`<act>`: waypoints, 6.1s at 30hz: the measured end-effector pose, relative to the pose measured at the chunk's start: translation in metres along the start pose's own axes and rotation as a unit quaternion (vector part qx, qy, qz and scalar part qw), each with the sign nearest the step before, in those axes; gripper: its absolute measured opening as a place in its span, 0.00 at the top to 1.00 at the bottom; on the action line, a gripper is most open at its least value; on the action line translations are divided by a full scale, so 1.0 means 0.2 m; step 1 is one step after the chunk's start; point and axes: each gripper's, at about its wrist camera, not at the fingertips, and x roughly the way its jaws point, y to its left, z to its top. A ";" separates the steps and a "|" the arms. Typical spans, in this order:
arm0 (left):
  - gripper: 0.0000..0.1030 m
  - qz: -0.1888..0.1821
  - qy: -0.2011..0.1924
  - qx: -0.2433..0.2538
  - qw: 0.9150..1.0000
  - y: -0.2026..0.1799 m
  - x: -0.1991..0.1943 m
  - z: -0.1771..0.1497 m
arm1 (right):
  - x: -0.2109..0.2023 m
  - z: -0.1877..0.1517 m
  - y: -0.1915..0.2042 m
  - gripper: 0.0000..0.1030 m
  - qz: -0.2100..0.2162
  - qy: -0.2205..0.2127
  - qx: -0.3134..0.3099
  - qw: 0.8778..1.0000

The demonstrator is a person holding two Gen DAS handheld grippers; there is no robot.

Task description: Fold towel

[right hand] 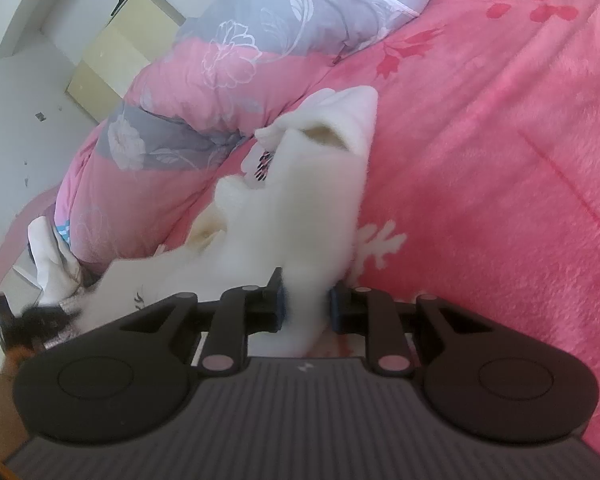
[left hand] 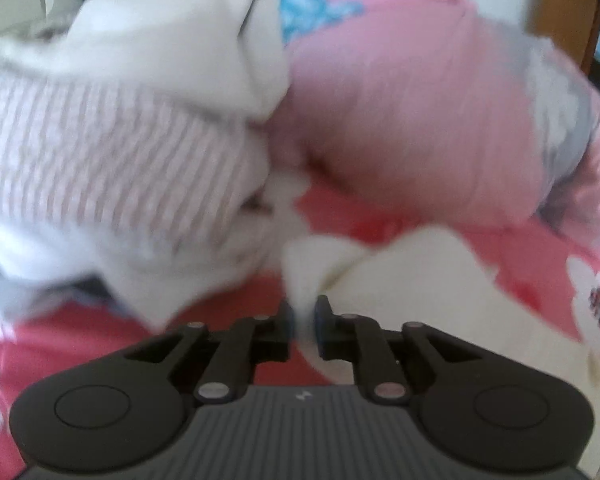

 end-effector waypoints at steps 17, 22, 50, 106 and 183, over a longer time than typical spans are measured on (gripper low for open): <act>0.20 -0.135 -0.041 0.091 0.986 -0.16 -0.34 -0.17 | -0.30 0.15 0.17 0.23 -0.049 -0.034 -0.047 0.997; 0.19 -0.174 -0.039 0.112 0.977 -0.32 -0.27 -0.19 | -0.19 0.27 0.45 0.11 -0.026 -0.002 -0.147 0.989; 0.19 -0.202 -0.022 0.138 0.969 -0.32 0.12 -0.28 | 1.23 0.07 0.95 0.06 -0.053 0.324 -0.384 0.863; 0.20 -0.195 -0.075 0.099 0.973 -0.26 0.05 -0.24 | 0.95 0.74 1.08 0.20 -0.085 0.049 -0.299 0.949; 0.58 -0.202 -0.002 -0.070 0.977 -0.23 0.39 0.16 | 0.40 -0.08 0.34 0.43 0.143 0.176 -0.066 0.972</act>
